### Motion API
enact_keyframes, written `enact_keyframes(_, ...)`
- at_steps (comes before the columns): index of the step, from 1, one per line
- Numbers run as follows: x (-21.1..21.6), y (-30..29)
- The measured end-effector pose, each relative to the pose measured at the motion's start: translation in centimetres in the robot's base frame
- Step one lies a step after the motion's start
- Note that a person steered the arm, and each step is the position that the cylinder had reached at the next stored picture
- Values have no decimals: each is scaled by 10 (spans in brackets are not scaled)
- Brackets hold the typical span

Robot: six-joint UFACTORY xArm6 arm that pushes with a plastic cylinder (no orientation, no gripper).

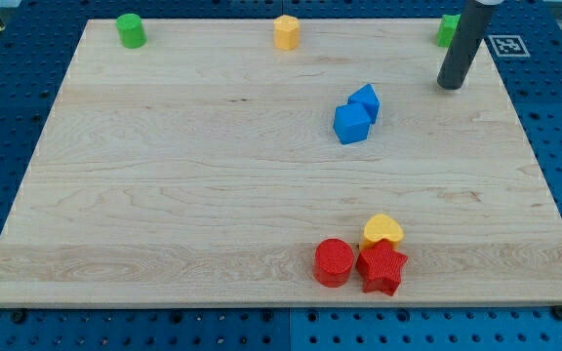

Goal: Place the arm at bottom right of the board

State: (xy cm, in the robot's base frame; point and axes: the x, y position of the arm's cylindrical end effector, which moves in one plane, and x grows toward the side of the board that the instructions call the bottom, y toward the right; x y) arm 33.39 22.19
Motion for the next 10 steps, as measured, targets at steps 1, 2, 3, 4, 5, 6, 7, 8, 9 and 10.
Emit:
enact_keyframes(1,8,-10)
enact_keyframes(2,12,-32)
enact_keyframes(3,13,-40)
enact_keyframes(4,31,-54)
enact_keyframes(5,47,-54)
enact_keyframes(6,65,-50)
enact_keyframes(7,77,-42)
enact_keyframes(8,93,-41)
enact_keyframes(9,115,-35)
enact_keyframes(10,144,-16)
